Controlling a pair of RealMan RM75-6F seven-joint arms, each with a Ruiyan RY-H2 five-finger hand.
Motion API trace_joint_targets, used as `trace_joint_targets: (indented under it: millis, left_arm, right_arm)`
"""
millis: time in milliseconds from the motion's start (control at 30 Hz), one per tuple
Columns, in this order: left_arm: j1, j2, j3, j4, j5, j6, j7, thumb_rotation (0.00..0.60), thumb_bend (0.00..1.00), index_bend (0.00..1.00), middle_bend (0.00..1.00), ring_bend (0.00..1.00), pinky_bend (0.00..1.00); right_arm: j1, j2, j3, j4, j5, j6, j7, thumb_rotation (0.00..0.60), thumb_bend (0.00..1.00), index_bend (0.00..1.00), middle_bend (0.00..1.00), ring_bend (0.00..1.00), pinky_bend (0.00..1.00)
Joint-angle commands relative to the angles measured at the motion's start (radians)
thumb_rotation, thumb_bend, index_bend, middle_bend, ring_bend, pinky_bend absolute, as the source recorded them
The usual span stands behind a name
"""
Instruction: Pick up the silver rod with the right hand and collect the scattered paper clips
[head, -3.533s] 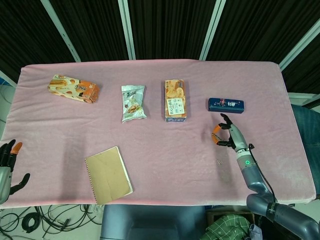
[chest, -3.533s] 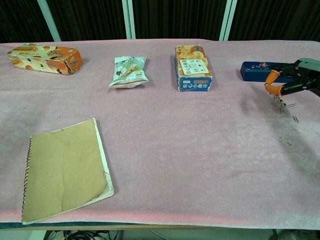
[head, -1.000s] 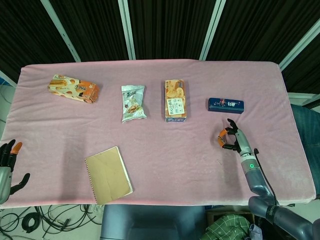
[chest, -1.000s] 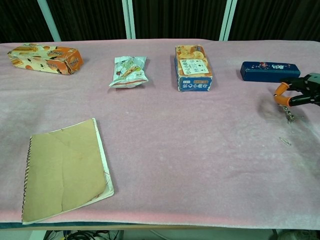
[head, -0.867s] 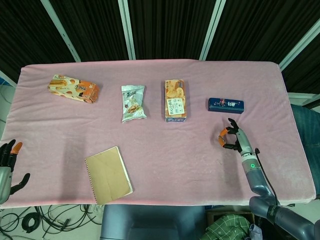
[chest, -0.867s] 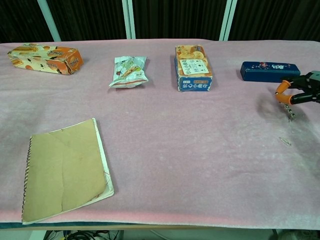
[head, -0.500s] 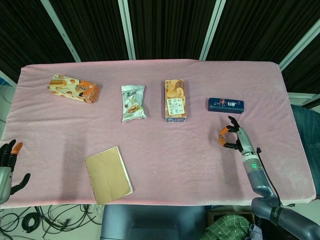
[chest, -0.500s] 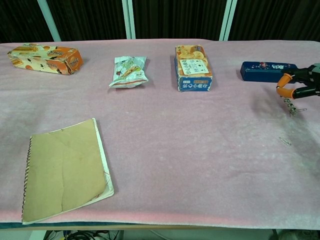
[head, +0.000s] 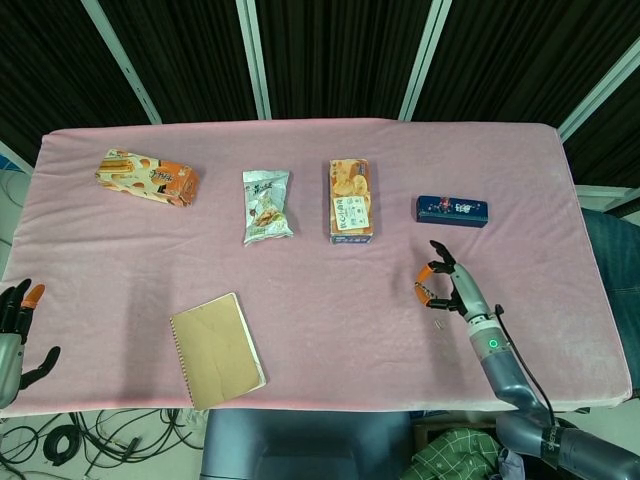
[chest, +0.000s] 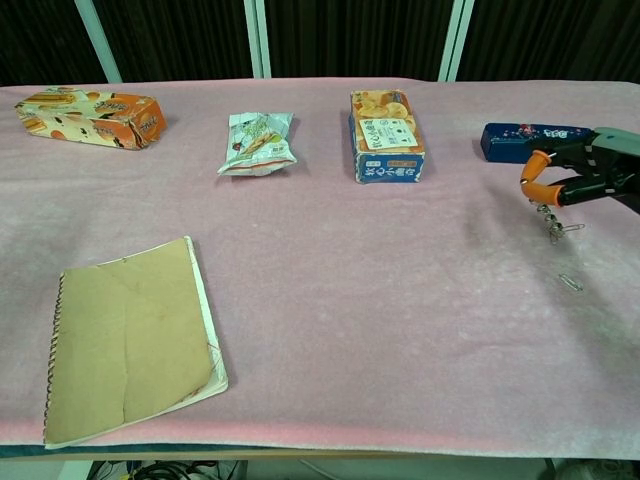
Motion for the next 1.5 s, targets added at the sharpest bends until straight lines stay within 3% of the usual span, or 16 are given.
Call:
trace_joint_targets:
  millis: [33, 500, 1500]
  left_arm:
    - [0.000, 0.000, 0.000, 0.000, -0.001, 0.000, 0.000, 0.600, 0.28, 0.01, 0.00, 0.00, 0.00]
    - [0.000, -0.002, -0.001, -0.001, -0.004, -0.001, 0.007, 0.600, 0.28, 0.01, 0.00, 0.00, 0.00]
    - [0.000, -0.006, 0.000, 0.000, -0.004, -0.001, 0.016, 0.600, 0.28, 0.01, 0.00, 0.00, 0.00]
  right_arm:
    - [-0.007, 0.005, -0.016, -0.031, 0.015, 0.004, -0.034, 0.600, 0.38, 0.61, 0.00, 0.03, 0.21]
    - [-0.037, 0.015, -0.059, -0.065, 0.002, 0.013, -0.038, 0.600, 0.38, 0.61, 0.00, 0.03, 0.21]
    - [-0.051, -0.009, -0.081, 0.011, -0.028, 0.006, 0.023, 0.600, 0.38, 0.61, 0.00, 0.03, 0.21]
